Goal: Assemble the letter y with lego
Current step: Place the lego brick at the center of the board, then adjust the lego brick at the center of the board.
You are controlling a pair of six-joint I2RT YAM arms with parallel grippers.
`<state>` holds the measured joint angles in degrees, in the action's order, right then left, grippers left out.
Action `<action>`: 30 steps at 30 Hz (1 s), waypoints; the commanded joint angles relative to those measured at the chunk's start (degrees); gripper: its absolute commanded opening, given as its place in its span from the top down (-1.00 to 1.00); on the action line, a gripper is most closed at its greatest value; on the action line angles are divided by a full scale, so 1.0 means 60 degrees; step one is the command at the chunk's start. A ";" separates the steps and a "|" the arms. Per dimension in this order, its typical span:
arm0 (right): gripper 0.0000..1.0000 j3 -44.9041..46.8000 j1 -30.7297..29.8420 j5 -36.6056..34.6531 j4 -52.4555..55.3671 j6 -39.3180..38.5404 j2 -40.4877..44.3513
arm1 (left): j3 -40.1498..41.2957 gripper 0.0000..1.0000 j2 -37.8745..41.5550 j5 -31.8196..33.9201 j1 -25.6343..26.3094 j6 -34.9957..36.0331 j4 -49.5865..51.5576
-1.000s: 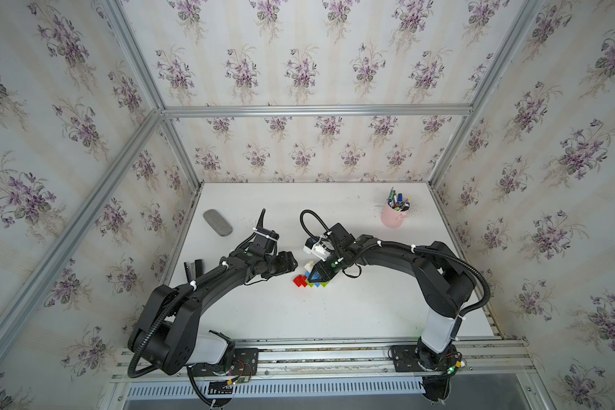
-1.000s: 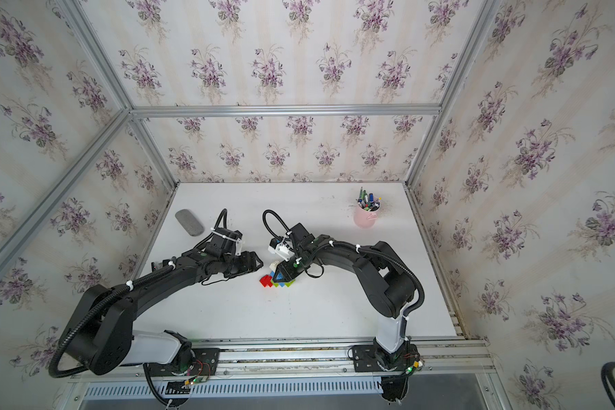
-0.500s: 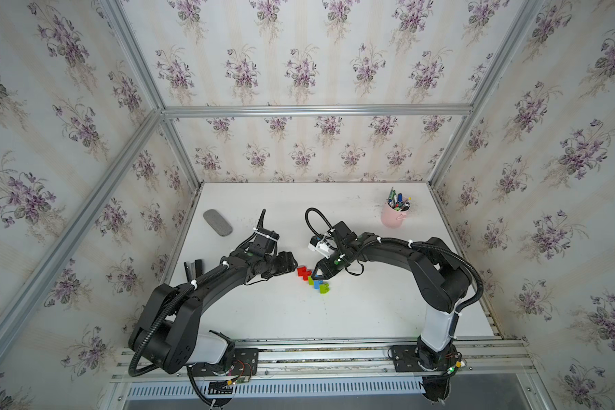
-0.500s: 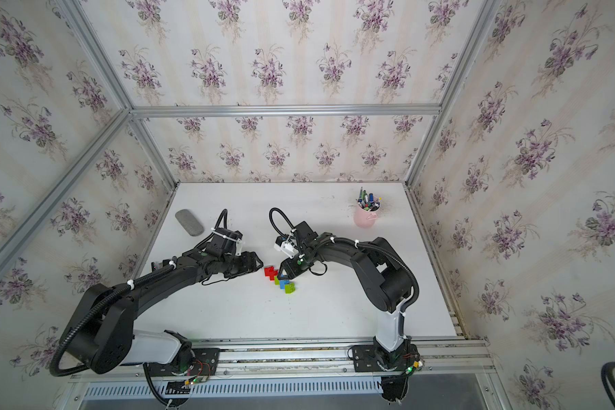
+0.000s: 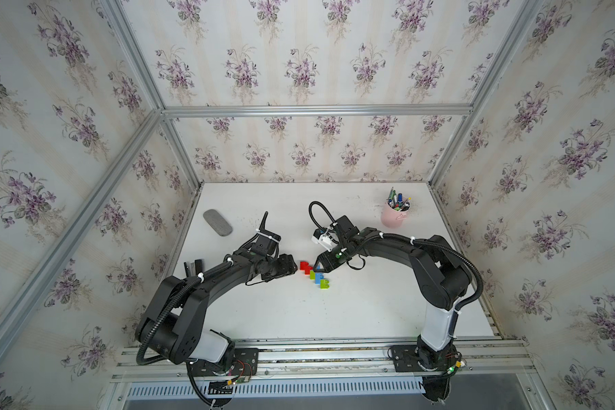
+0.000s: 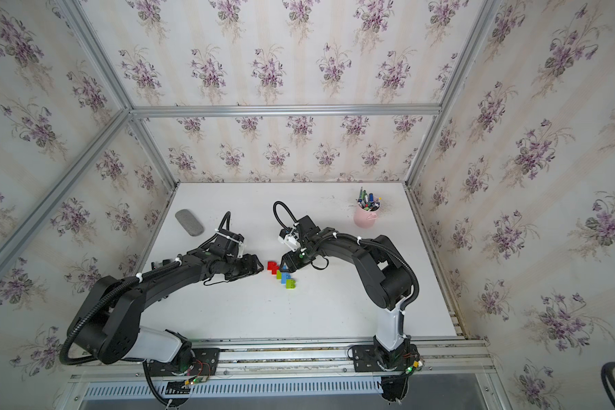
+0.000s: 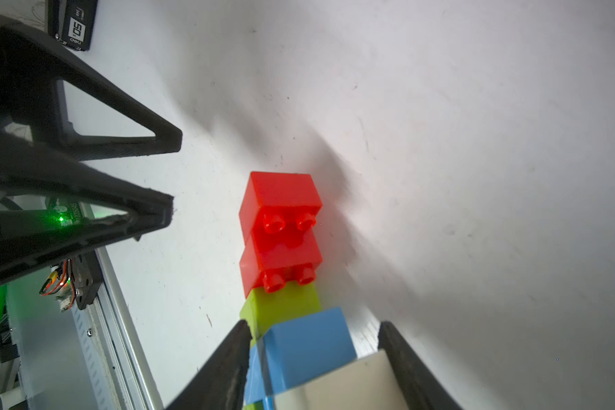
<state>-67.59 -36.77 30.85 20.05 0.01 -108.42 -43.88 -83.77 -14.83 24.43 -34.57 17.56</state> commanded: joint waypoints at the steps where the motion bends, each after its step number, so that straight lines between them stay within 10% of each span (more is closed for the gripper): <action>1: -0.18 0.0022 0.0050 -0.0499 0.0168 0.0108 0.0284 | -0.0012 -0.46 0.0037 -0.0057 -0.0010 0.0116 0.0003; 4: -0.25 0.0160 0.0062 -0.0990 0.0146 0.0286 0.0656 | 0.0003 -0.46 0.0082 -0.0077 0.0011 0.0107 0.0003; 5: -0.97 0.0237 0.0057 -0.1169 0.0113 0.0358 0.0781 | 0.0008 -0.46 0.0102 -0.0077 0.0015 0.0115 0.0003; 6: -0.99 0.0288 0.0061 -0.1296 0.0086 0.0412 0.0898 | 0.0019 -0.46 0.0110 -0.0084 0.0016 0.0113 0.0003; 20: -0.94 0.2527 -0.1898 -0.4855 -0.0473 0.2657 0.2972 | 0.0137 -0.46 0.0315 -0.0092 0.0087 0.0048 0.0003; 30: -0.91 0.2702 -0.2432 -0.5200 -0.0922 0.3228 0.2526 | 0.0095 -0.46 0.0237 -0.0033 0.0146 0.0048 0.0003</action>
<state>-50.83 -50.85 1.76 15.88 17.69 -92.29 -43.22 -82.17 -15.11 25.21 -34.59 17.56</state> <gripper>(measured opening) 0.953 0.728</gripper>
